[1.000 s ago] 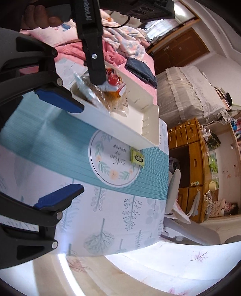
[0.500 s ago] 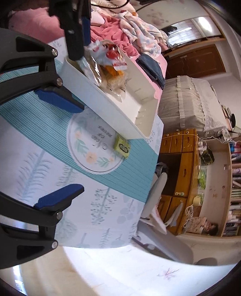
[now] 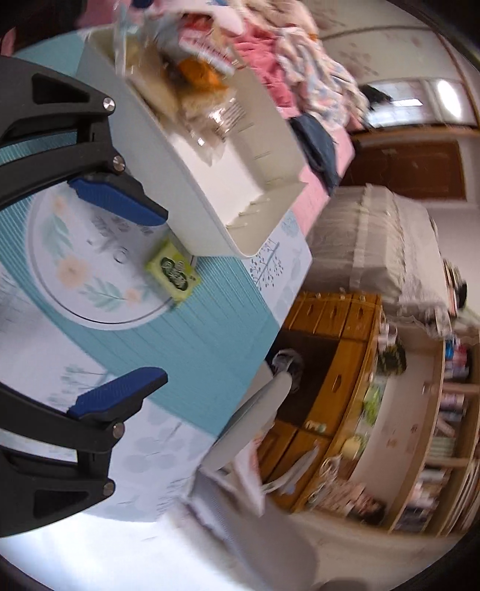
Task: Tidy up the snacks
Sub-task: 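Move the open right tool toward the green pineapple-cake packet, then grasp the green pineapple-cake packet with the right tool, then carry the green packet over the white tray with the right tool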
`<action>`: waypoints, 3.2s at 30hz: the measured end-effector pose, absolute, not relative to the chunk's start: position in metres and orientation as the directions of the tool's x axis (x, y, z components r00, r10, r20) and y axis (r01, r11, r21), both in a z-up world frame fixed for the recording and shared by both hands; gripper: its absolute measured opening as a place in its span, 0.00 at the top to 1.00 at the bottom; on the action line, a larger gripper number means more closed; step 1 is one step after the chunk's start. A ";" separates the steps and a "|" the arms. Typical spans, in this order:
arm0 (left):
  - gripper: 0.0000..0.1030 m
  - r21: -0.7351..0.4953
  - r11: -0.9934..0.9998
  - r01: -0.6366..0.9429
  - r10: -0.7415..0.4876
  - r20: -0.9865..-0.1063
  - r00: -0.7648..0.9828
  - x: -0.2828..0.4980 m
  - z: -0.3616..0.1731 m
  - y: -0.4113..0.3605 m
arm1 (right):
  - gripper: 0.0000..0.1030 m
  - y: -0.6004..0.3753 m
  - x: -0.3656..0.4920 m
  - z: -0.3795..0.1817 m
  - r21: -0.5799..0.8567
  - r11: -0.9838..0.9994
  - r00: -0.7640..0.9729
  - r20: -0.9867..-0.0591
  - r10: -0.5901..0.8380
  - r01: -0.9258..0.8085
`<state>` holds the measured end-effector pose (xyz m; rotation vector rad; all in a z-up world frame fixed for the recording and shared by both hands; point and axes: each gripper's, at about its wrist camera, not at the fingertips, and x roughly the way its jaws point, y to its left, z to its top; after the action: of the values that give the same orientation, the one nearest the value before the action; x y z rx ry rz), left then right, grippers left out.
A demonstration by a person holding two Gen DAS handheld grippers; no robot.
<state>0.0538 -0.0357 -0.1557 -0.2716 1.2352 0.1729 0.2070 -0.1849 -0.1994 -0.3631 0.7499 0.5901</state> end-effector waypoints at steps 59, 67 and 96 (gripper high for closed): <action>0.25 -0.160 0.949 -0.272 -0.065 -0.943 0.327 0.019 -0.108 0.013 | 0.47 -0.161 0.197 -0.243 0.080 0.862 0.377 -0.876 0.301 -0.501; 0.25 -0.169 0.963 -0.210 -0.084 -0.929 0.361 0.005 -0.086 0.024 | 0.47 -0.160 0.151 -0.202 0.118 0.879 0.405 -0.854 0.327 -0.461; 0.24 -0.150 0.969 0.194 -0.215 -0.903 0.373 0.036 -0.052 0.165 | 0.42 -0.019 0.079 -0.142 0.176 0.974 0.613 -0.757 0.227 -0.143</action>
<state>0.0363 0.1649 -0.0516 -0.0201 1.1592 -0.2621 0.0788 -0.0192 -0.1417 0.1013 0.8855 0.2138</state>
